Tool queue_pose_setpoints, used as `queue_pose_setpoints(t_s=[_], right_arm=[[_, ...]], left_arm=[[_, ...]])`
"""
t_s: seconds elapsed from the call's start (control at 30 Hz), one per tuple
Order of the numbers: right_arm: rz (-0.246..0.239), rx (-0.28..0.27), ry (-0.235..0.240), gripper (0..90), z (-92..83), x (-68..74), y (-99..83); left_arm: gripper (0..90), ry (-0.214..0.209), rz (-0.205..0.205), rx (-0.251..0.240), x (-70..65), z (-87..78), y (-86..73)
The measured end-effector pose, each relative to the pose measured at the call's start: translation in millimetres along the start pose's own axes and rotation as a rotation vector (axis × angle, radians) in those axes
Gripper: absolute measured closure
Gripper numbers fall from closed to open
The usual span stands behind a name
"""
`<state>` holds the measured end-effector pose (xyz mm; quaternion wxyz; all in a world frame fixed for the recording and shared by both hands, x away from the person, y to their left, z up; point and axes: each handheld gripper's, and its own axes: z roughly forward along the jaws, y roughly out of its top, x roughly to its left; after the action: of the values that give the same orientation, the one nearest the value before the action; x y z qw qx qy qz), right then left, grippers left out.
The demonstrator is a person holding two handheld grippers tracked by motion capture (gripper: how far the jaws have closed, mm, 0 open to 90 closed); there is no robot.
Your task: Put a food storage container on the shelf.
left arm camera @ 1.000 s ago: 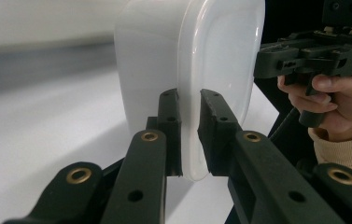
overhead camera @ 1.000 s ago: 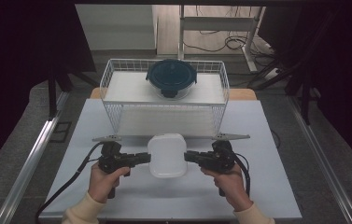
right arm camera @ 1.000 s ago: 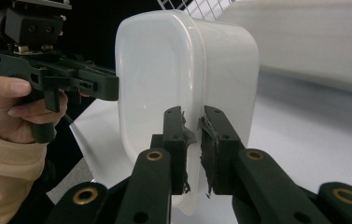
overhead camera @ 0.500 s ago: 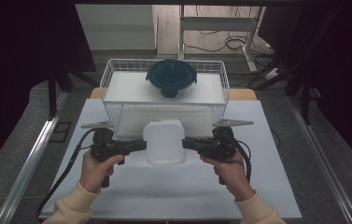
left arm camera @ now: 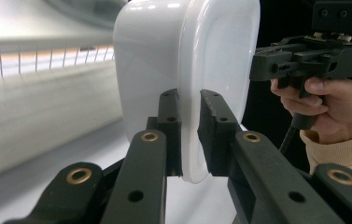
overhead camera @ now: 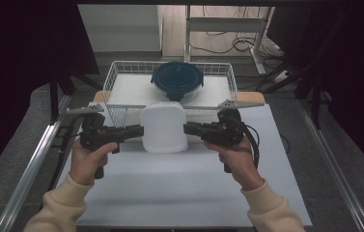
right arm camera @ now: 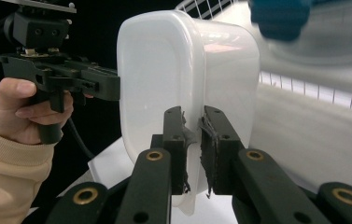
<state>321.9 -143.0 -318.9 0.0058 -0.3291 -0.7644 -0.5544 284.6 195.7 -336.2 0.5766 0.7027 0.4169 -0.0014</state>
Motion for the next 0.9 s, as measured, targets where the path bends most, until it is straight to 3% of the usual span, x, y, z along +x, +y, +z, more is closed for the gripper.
queue_pose_setpoints(t_s=[0.17, 0.47, 0.9], right_arm=[[-0.024, -0.018, 0.001, 80.1, -0.3, 4.5, 19.0], [-0.02, -0.034, 0.015, 80.1, -0.3, 1.2, 49.1], [-0.023, -0.052, -0.013, 80.2, -7.5, -10.8, 94.2]], left_arm=[[79.8, 0.01, 0.022, -0.016, -3.0, -7.7, 18.1], [79.8, 0.017, 0.037, -0.027, -4.8, -12.3, 51.0], [79.5, -0.008, 0.043, -0.012, 7.8, 2.6, 106.5]])
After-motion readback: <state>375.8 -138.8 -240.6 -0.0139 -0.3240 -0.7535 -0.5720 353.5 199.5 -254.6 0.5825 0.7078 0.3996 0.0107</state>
